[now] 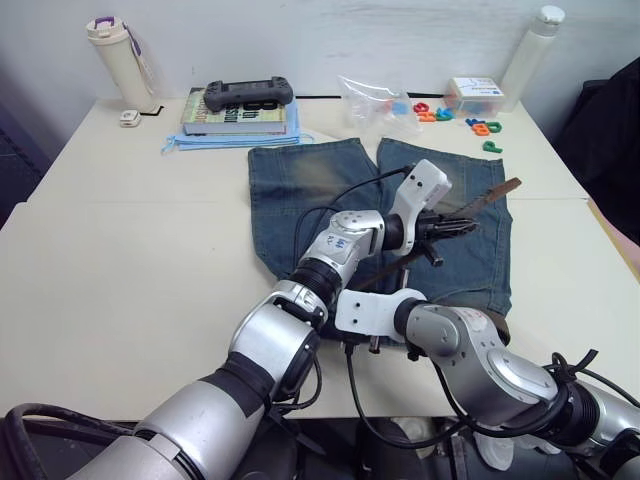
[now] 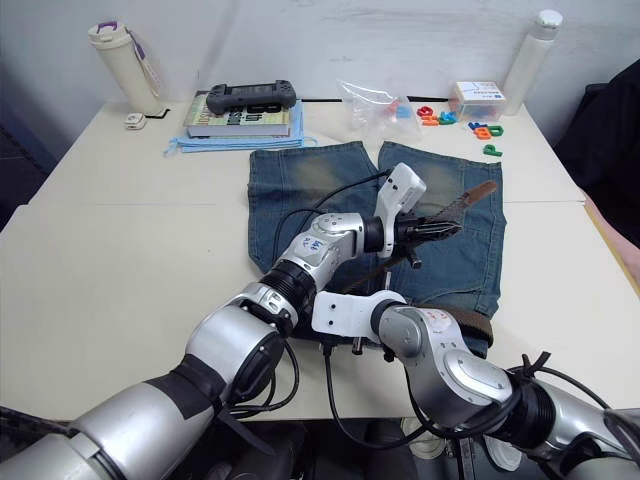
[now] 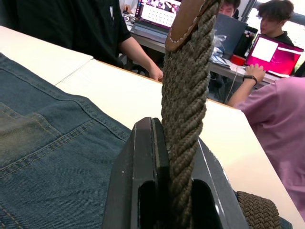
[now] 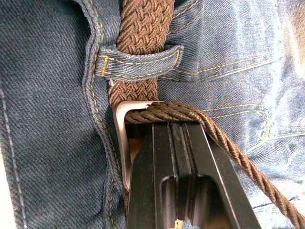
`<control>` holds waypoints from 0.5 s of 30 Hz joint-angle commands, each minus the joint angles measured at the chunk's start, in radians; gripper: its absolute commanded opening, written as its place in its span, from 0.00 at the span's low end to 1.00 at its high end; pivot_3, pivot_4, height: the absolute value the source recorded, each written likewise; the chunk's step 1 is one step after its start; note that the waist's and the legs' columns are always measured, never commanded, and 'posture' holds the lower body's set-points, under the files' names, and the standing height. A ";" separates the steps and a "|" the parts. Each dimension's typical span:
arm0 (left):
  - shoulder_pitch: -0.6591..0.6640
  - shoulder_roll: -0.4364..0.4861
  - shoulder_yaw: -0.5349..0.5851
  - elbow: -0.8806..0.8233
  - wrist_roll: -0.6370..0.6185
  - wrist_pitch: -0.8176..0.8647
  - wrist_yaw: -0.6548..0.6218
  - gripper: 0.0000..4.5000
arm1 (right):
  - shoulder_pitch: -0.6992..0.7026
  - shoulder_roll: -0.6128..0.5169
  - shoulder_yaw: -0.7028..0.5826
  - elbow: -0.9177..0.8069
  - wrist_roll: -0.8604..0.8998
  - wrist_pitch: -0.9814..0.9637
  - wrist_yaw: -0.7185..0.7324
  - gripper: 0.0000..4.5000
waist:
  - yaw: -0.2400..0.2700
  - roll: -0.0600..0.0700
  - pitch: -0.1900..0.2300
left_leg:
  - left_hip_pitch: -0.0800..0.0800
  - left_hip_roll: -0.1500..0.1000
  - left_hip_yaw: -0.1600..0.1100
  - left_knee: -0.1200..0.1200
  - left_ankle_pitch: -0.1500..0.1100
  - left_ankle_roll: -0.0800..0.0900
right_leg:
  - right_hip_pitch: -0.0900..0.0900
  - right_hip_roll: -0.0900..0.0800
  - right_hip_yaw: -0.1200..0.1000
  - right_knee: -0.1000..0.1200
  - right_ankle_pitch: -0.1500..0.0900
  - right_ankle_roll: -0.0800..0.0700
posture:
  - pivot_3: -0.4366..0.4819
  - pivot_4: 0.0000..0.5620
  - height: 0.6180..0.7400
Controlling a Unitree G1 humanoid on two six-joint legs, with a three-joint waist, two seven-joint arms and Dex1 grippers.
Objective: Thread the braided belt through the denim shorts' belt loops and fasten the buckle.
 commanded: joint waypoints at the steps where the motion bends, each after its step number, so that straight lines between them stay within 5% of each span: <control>1: -0.059 -0.056 0.019 -0.058 -0.010 -0.056 -0.014 0.00 | 0.075 0.046 0.125 0.045 0.082 -0.023 0.117 0.02 | 0.000 0.000 0.000 | 0.000 0.000 0.000 0.000 0.000 0.000 | 0.000 0.000 0.000 0.000 0.000 0.000 | 0.48 0.27 0.34; 7: 0.063 0.048 0.011 -0.194 0.025 -0.063 0.012 0.00 | 0.128 0.071 0.018 0.036 0.085 0.001 0.082 0.02 | -0.007 0.000 0.000 | 0.000 0.000 0.000 0.000 0.000 0.000 | 0.000 0.000 0.000 0.000 0.000 0.000 | 0.48 0.27 0.34; 15: 0.414 0.243 -0.008 -0.775 0.024 0.163 0.077 0.00 | 0.209 0.161 -0.251 -0.057 0.145 0.072 0.052 0.02 | -0.018 0.000 0.000 | -0.002 0.000 0.000 -0.001 0.000 -0.001 | -0.006 0.002 0.003 0.004 0.000 -0.001 | 0.48 0.27 0.34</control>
